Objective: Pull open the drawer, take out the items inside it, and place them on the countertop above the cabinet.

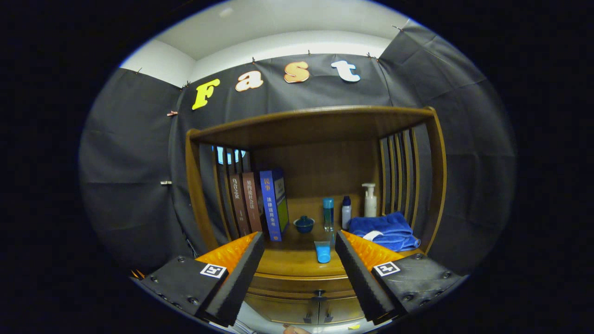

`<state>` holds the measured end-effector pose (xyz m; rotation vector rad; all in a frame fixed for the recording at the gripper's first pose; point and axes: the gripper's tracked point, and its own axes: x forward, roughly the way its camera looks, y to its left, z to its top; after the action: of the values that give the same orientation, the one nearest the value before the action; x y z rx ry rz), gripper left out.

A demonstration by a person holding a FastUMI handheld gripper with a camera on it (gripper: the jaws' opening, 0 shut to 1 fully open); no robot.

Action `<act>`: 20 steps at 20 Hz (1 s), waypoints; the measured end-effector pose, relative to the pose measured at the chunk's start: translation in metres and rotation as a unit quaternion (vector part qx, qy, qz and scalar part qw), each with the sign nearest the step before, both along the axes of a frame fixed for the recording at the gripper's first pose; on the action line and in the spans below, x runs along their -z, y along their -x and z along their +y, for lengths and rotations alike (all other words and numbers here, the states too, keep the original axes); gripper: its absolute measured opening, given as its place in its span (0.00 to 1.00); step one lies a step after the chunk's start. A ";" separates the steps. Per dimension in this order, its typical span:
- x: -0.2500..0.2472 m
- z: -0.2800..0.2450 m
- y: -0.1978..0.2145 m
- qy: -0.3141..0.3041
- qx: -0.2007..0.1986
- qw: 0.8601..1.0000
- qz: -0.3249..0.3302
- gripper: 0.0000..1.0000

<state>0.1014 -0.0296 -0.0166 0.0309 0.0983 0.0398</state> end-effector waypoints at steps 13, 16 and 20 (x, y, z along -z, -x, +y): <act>-0.038 0.005 0.023 0.012 0.014 0.999 -0.043 0.99; -0.038 0.002 0.024 0.012 0.018 0.999 -0.042 0.99; -0.040 0.005 0.025 0.020 0.015 0.998 -0.049 0.99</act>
<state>0.0766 -0.0241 0.0233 -0.0098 0.0008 0.0098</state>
